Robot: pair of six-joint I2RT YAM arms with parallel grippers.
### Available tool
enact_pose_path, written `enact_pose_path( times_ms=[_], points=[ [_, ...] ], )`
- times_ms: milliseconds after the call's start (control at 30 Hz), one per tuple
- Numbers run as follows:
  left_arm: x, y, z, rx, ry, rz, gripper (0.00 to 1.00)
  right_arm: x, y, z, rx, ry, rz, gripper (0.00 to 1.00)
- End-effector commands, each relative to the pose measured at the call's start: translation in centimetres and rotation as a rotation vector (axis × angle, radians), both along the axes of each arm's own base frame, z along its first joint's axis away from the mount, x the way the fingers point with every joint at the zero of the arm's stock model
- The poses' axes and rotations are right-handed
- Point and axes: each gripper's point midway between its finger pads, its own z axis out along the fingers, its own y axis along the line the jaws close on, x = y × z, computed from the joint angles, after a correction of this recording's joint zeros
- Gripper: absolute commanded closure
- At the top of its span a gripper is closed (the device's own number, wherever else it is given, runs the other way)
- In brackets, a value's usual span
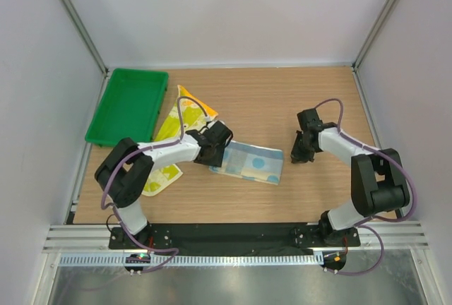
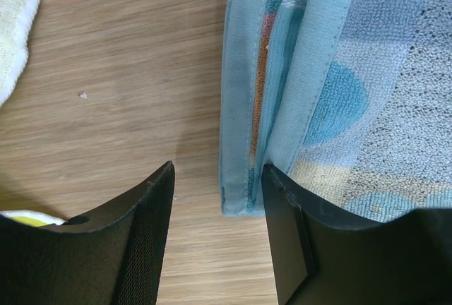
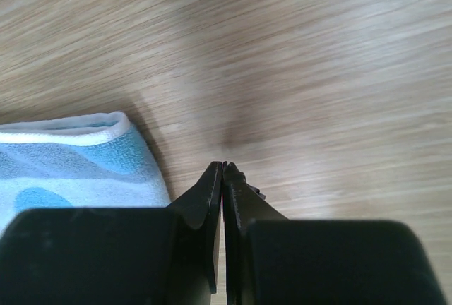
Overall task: Roll the towels
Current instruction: Roll the towel
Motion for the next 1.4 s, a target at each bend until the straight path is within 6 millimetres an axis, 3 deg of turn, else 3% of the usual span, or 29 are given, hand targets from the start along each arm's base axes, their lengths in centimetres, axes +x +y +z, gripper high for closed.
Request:
enact_pose_path(
  times_ms=[0, 100, 300, 433, 567, 667, 767, 867, 967, 1067, 1233, 1367],
  points=[
    [-1.3, 3.4, -2.3, 0.178, 0.064, 0.015, 0.46, 1.0, -2.1, 3.0, -0.107, -0.077, -0.035, 0.9],
    [-0.3, 3.4, 0.0, 0.2, 0.015, 0.008, 0.46, 1.0, -1.7, 4.4, -0.076, -0.115, -0.043, 0.86],
    [2.1, 2.8, 7.1, 0.273, -0.187, 0.014, 0.34, 0.6, -2.4, 8.2, -0.074, -0.23, -0.081, 0.7],
    [2.2, 0.3, 11.6, 0.312, -0.342, -0.018, 0.31, 0.3, -3.4, 10.2, -0.1, -0.301, -0.136, 0.58],
    [-0.1, -6.0, 14.2, 0.212, -0.44, -0.144, 0.35, -0.3, -4.4, 12.0, -0.119, -0.36, -0.184, 0.54],
    [-2.1, -11.1, 13.8, 0.066, -0.42, -0.267, 0.39, -0.7, -5.6, 13.3, -0.163, -0.393, -0.235, 0.55],
    [-4.2, -15.0, 12.0, -0.057, -0.349, -0.355, 0.42, -1.2, -6.8, 15.1, -0.198, -0.431, -0.284, 0.54],
    [-5.5, -17.9, 10.5, -0.134, -0.319, -0.411, 0.42, -1.7, -7.7, 17.4, -0.213, -0.487, -0.333, 0.55],
    [-6.2, -19.6, 8.6, -0.181, -0.286, -0.441, 0.42, -2.0, -7.9, 19.9, -0.188, -0.567, -0.356, 0.55],
    [-5.7, -19.2, 7.1, -0.15, -0.291, -0.397, 0.44, -2.4, -7.8, 20.9, -0.171, -0.586, -0.354, 0.58],
    [-4.6, -16.9, 4.5, -0.12, -0.263, -0.287, 0.58, -2.9, -7.7, 20.9, -0.169, -0.576, -0.335, 0.66],
    [-4.5, -15.5, 2.5, -0.106, -0.229, -0.248, 0.6, -3.1, -7.6, 20.5, -0.165, -0.572, -0.331, 0.68]
  ],
)
